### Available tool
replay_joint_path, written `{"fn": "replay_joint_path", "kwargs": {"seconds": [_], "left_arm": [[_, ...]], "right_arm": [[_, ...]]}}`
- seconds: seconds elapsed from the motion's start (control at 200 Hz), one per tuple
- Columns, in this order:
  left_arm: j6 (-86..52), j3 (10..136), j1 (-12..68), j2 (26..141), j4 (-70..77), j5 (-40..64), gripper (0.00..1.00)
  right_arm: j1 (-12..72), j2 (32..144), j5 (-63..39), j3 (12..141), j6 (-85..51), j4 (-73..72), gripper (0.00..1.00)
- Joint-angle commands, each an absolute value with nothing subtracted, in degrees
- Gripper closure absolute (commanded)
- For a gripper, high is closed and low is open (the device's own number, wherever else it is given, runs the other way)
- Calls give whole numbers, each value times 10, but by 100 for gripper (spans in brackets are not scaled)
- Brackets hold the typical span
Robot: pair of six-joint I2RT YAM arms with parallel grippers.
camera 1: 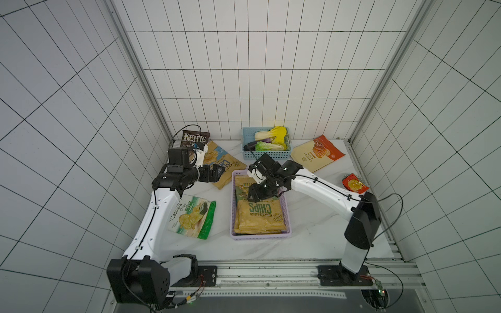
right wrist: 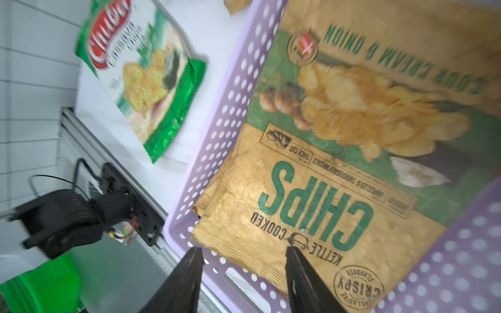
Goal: Put the potato chips into the basket
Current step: Place the potato chip in the basket, then pick up the potato chip from the corner of the board.
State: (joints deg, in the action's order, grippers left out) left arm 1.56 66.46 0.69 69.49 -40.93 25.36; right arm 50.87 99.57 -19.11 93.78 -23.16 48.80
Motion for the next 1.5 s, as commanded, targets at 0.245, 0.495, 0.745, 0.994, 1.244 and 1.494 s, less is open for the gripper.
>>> {"fn": "replay_joint_path", "kwargs": {"seconds": [0.245,0.495,0.745,0.994,1.244,1.494], "left_arm": [[24,653,6,691,-413,300,2],[22,651,6,688,-414,301,2],[22,650,6,688,-414,305,2],[22,651,6,687,-414,302,2],[22,652,6,689,-414,303,2],[21,652,6,687,-413,298,2]], "right_arm": [[163,931,-241,769,-368,326,49],[107,1070,-158,805,-421,264,48],[74,1127,-109,767,-489,153,47],[64,1181,-127,792,-514,158,48],[64,1209,-161,779,-547,109,48],[67,1239,-184,772,-591,61,51]]}}
